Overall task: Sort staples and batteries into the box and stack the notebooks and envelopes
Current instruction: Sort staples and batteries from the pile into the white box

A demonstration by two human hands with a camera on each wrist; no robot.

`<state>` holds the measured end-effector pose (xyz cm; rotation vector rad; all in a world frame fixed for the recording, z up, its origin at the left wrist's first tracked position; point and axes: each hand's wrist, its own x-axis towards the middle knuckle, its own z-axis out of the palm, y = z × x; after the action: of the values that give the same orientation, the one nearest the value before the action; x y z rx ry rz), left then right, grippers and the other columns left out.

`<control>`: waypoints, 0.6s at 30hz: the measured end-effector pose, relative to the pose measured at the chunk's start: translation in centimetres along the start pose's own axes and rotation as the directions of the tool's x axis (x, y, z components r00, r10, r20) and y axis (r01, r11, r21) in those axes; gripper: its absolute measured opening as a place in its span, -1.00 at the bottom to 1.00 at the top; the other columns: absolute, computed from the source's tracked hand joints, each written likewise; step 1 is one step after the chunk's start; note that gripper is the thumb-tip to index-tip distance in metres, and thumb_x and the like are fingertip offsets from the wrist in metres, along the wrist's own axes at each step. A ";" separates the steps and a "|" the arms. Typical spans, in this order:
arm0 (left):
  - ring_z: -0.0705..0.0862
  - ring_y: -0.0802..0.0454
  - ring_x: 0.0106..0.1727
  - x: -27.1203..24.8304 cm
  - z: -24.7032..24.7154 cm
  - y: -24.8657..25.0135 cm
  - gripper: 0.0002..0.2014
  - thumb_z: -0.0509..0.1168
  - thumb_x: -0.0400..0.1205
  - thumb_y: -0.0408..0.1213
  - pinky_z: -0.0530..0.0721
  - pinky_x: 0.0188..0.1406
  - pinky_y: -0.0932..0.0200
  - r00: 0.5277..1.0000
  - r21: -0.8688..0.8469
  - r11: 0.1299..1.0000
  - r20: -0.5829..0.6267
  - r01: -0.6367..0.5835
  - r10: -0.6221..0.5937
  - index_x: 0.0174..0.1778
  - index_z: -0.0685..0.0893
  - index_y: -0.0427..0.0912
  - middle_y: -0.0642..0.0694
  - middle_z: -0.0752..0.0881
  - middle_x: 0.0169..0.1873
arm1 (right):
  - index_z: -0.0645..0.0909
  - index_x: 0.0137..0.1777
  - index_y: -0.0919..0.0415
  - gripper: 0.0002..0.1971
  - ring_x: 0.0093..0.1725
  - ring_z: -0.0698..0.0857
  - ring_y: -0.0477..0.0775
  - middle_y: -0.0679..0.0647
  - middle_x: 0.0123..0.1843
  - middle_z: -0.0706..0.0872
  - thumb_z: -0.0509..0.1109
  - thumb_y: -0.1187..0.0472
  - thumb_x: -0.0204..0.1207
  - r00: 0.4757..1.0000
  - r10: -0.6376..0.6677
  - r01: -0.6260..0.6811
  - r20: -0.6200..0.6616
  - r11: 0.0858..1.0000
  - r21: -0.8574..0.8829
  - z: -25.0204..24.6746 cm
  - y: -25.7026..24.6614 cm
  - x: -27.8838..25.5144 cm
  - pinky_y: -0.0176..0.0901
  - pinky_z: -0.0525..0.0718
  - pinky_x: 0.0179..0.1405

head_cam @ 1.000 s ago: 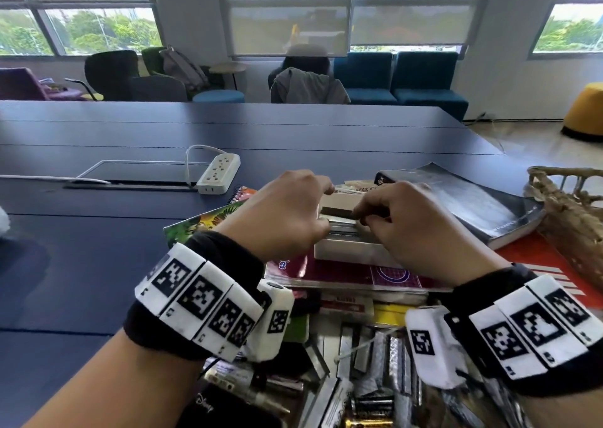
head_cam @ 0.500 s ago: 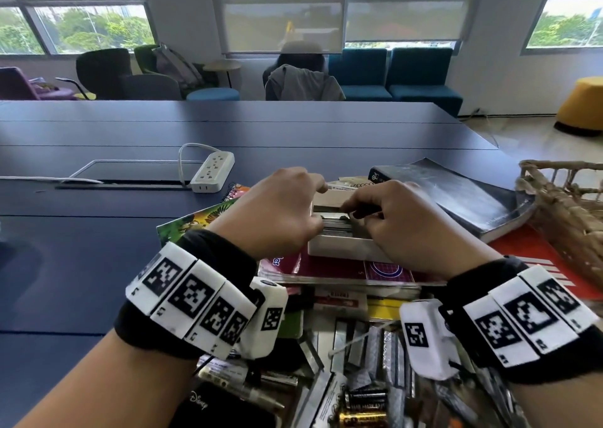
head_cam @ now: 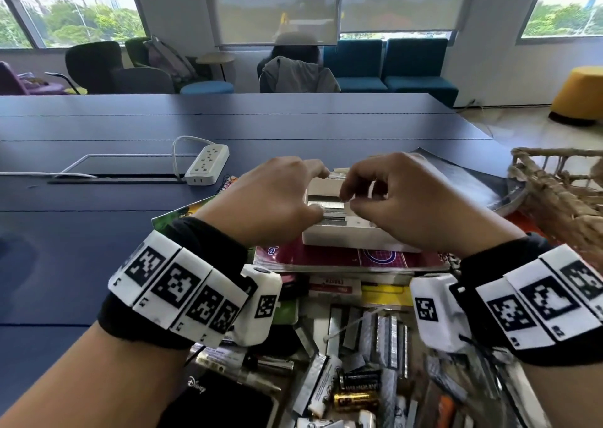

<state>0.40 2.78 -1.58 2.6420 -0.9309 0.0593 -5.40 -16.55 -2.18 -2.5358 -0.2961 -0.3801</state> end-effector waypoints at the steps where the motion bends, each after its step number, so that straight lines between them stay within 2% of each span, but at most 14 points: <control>1: 0.54 0.07 0.24 -0.1 -0.1 0.1 -0.48 0.36 0.63 -0.06 0.42 0.10 0.11 1.000 -0.006 1.000 -0.002 -0.013 0.013 0.55 0.53 0.12 0.04 0.65 0.31 | 0.76 -0.20 -0.12 -0.84 -0.29 0.64 -0.27 -0.24 -0.33 0.71 0.52 0.21 0.50 0.999 -0.014 0.014 0.036 1.000 0.004 -0.4 -0.2 -0.2 -0.53 0.44 -0.31; 3: 0.53 0.07 0.28 -0.2 -0.2 0.4 -0.51 0.36 0.62 -0.05 0.40 0.12 0.12 0.999 -0.019 0.999 -0.013 -0.050 0.050 0.51 0.56 0.11 0.04 0.65 0.28 | 0.77 -0.19 -0.13 -0.89 -0.32 0.64 -0.19 -0.20 -0.34 0.70 0.54 0.15 0.49 0.991 -0.050 0.050 0.123 0.999 -0.003 -1.0 -0.7 -0.6 -0.44 0.46 -0.33; 6: 0.59 0.13 0.16 -0.5 -0.4 0.7 -0.62 0.37 0.60 -0.04 0.47 0.08 0.15 0.996 -0.050 0.996 -0.036 -0.080 0.079 0.36 0.65 0.13 0.11 0.68 0.16 | 0.78 -0.16 -0.13 -0.98 -0.30 0.65 -0.18 -0.24 -0.29 0.69 0.57 0.03 0.46 0.944 -0.062 0.067 0.323 0.998 -0.002 -1.4 -1.7 -1.2 -0.36 0.50 -0.34; 7: 0.61 0.18 0.09 -0.6 -0.5 0.8 -0.66 0.40 0.61 -0.05 0.51 0.04 0.18 0.996 -0.060 0.995 -0.044 -0.079 0.076 0.32 0.67 0.13 0.14 0.69 0.11 | 0.78 -0.15 -0.14 -0.95 -0.28 0.66 -0.20 -0.27 -0.27 0.69 0.58 -0.02 0.44 0.923 -0.054 0.067 0.382 0.997 -0.023 -1.4 -2.0 -1.4 -0.35 0.51 -0.33; 10: 0.62 0.32 -0.09 -0.9 -1.1 0.8 -0.75 0.43 0.64 -0.09 0.52 -0.14 0.31 0.994 -0.089 0.993 -0.081 -0.074 0.067 0.24 0.71 0.11 0.19 0.72 -0.03 | 0.78 -0.11 -0.12 -0.89 -0.30 0.69 -0.22 -0.23 -0.29 0.75 0.63 -0.03 0.43 0.837 -0.032 0.064 0.546 0.997 -0.039 -0.6 -3.1 -1.9 -0.30 0.59 -0.30; 13: 0.66 0.33 -0.12 -1.0 -1.6 0.7 -0.80 0.43 0.66 -0.11 0.52 -0.24 0.39 0.992 -0.099 0.993 -0.121 -0.059 0.047 0.19 0.73 0.10 0.16 0.76 -0.11 | 0.76 -0.08 -0.10 -0.87 -0.37 0.66 -0.25 -0.21 -0.32 0.74 0.65 0.00 0.46 0.720 -0.050 0.066 0.692 0.998 0.004 0.7 -4.0 -2.2 -0.35 0.56 -0.34; 16: 0.67 0.33 -0.14 -0.9 -1.8 0.6 -0.82 0.41 0.68 -0.13 0.48 -0.37 0.51 0.992 -0.100 0.994 -0.124 -0.051 0.038 0.19 0.73 0.09 0.12 0.78 -0.11 | 0.78 -0.02 -0.15 -0.84 -0.36 0.61 -0.25 -0.23 -0.35 0.68 0.66 -0.01 0.43 0.645 -0.055 0.073 0.763 0.997 0.011 1.7 -4.7 -2.4 -0.34 0.50 -0.38; 18: 0.67 0.33 -0.16 -0.9 -1.8 0.6 -0.82 0.41 0.68 -0.15 0.49 -0.37 0.61 0.991 -0.111 0.992 -0.123 -0.060 0.047 0.19 0.74 0.06 0.11 0.78 -0.10 | 0.80 -0.01 -0.15 -0.83 -0.38 0.55 -0.24 -0.18 -0.38 0.61 0.67 0.01 0.43 0.609 -0.067 0.074 0.790 0.997 0.027 2.2 -5.0 -2.6 -0.33 0.47 -0.41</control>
<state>-0.52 3.51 0.16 2.4788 -0.9364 0.1705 -8.77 -11.52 -2.36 -2.5458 -0.7220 0.7795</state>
